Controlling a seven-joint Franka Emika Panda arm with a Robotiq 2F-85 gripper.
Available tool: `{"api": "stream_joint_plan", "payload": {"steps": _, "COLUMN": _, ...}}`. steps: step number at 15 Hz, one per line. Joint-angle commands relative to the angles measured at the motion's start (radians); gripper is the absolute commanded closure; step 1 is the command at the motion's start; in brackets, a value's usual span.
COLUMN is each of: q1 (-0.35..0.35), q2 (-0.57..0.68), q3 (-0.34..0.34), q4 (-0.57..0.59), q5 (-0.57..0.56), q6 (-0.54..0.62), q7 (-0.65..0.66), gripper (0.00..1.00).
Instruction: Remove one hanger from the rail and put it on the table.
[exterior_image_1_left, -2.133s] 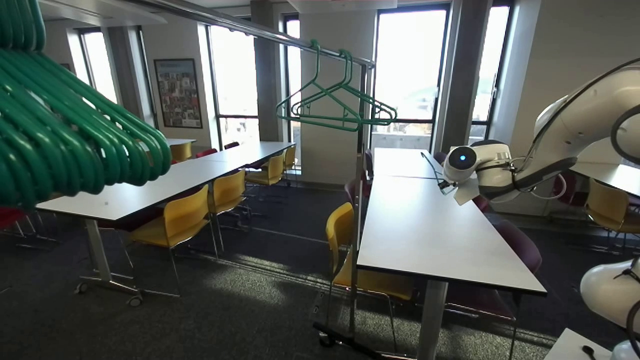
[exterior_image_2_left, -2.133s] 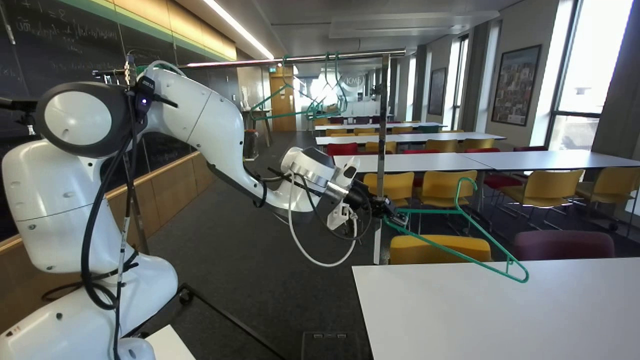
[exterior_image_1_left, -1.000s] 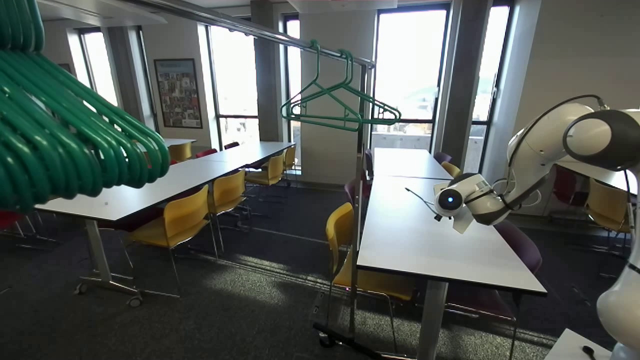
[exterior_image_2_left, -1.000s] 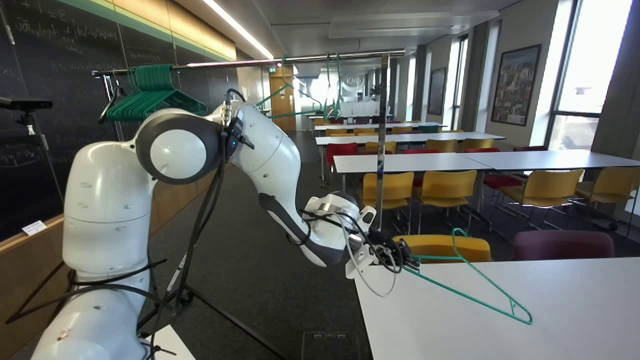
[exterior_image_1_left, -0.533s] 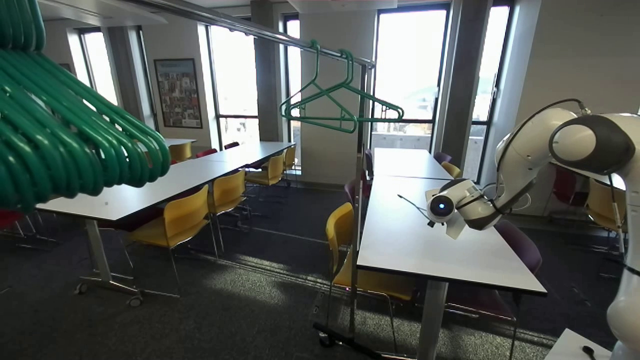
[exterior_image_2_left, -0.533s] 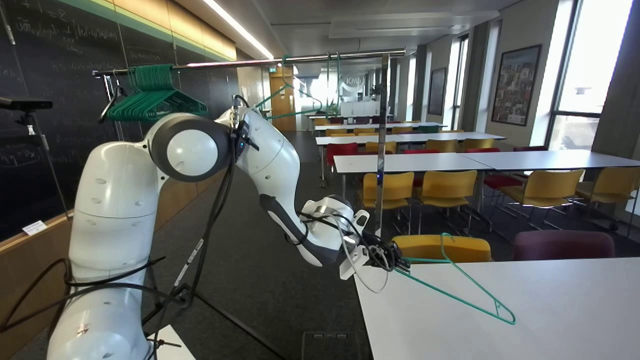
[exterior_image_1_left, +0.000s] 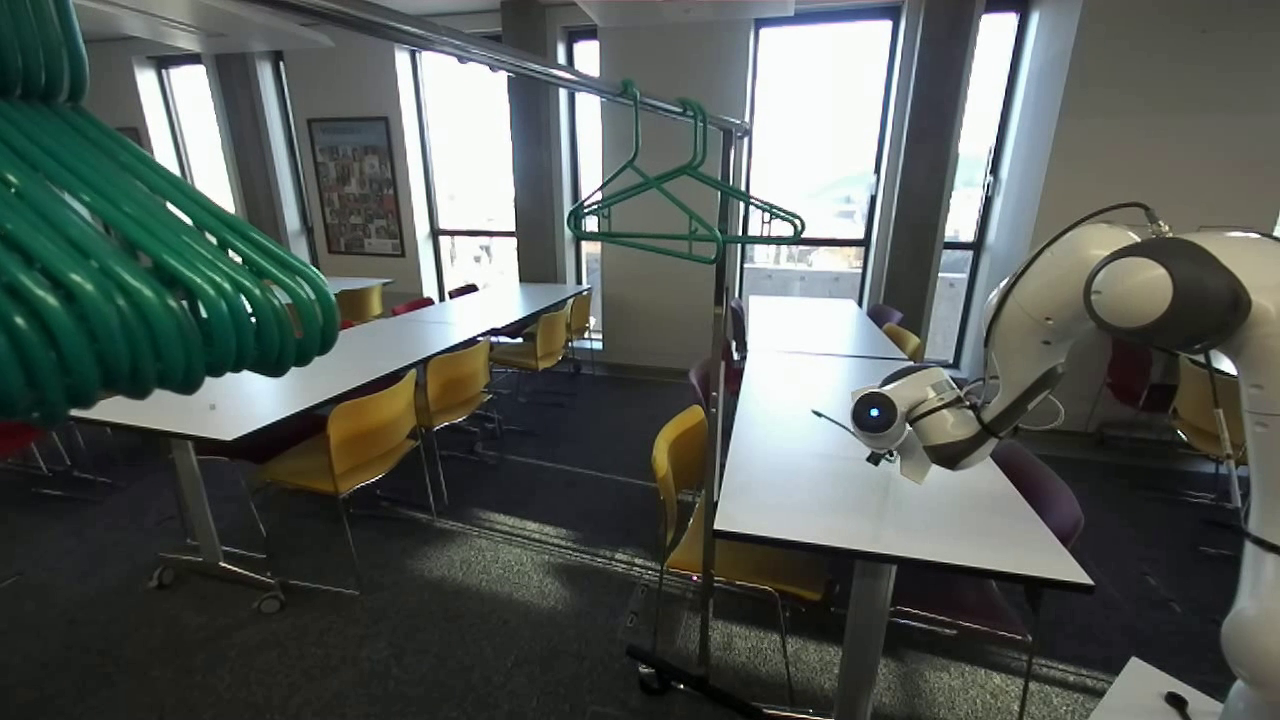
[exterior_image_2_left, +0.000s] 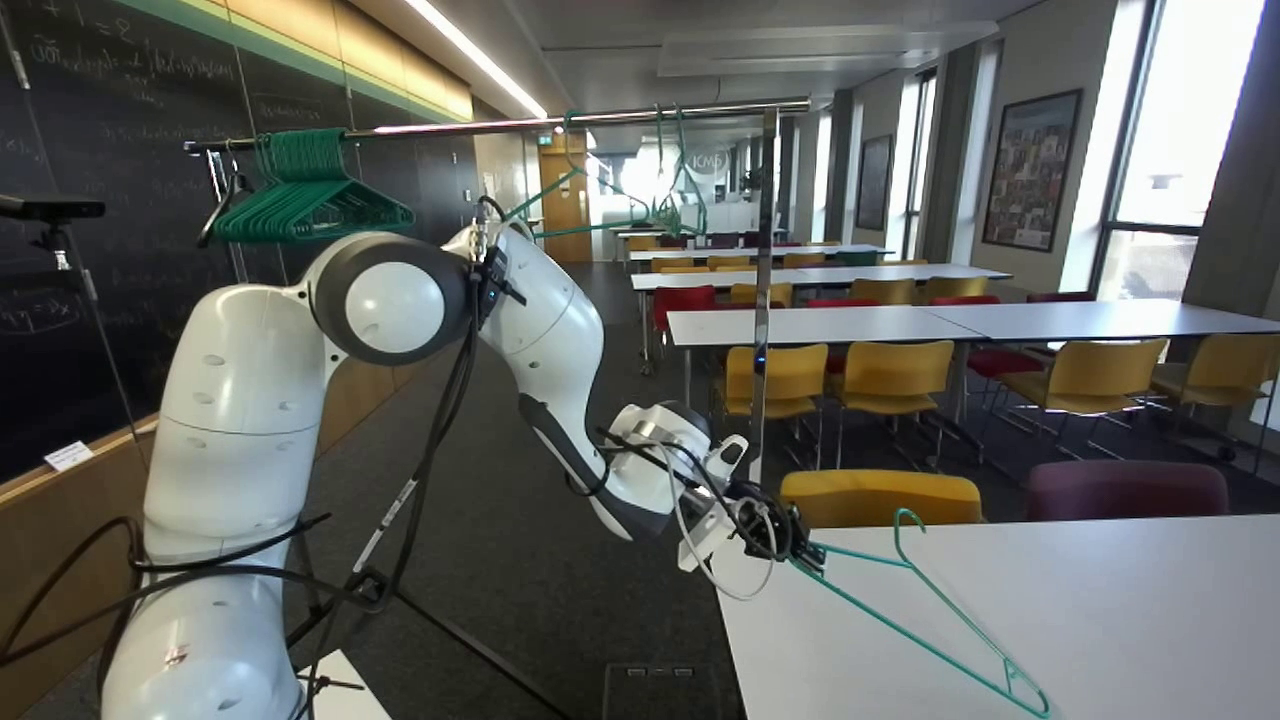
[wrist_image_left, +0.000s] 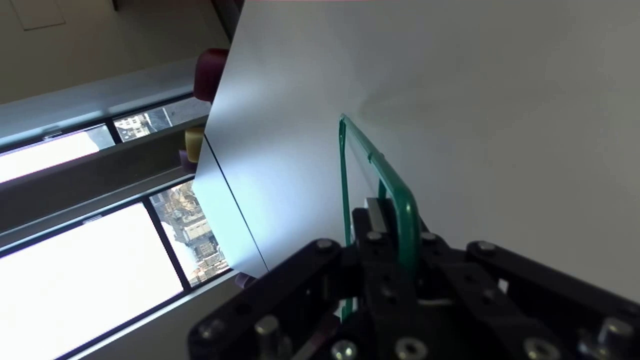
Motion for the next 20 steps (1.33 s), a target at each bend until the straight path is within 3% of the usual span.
{"api": "stream_joint_plan", "payload": {"steps": 1, "q1": 0.032, "q2": -0.008, "q3": -0.036, "q4": 0.001, "q5": 0.023, "q6": -0.088, "q7": -0.108, "gripper": 0.99}}
{"api": "stream_joint_plan", "payload": {"steps": 5, "q1": 0.029, "q2": -0.007, "q3": -0.041, "q4": -0.002, "q5": 0.041, "q6": -0.108, "q7": -0.183, "gripper": 0.99}}
{"api": "stream_joint_plan", "payload": {"steps": 8, "q1": 0.027, "q2": -0.01, "q3": -0.036, "q4": -0.004, "q5": 0.116, "q6": -0.077, "q7": -0.229, "gripper": 0.99}}
{"api": "stream_joint_plan", "payload": {"steps": 15, "q1": 0.065, "q2": -0.011, "q3": -0.027, "q4": -0.014, "q5": 0.25, "q6": -0.055, "q7": -0.236, "gripper": 0.99}}
{"api": "stream_joint_plan", "payload": {"steps": 16, "q1": 0.071, "q2": -0.01, "q3": -0.027, "q4": -0.016, "q5": 0.257, "q6": -0.056, "q7": -0.236, "gripper": 0.73}}
{"api": "stream_joint_plan", "payload": {"steps": 20, "q1": 0.084, "q2": -0.012, "q3": -0.032, "q4": -0.023, "q5": 0.283, "q6": -0.055, "q7": -0.238, "gripper": 0.44}}
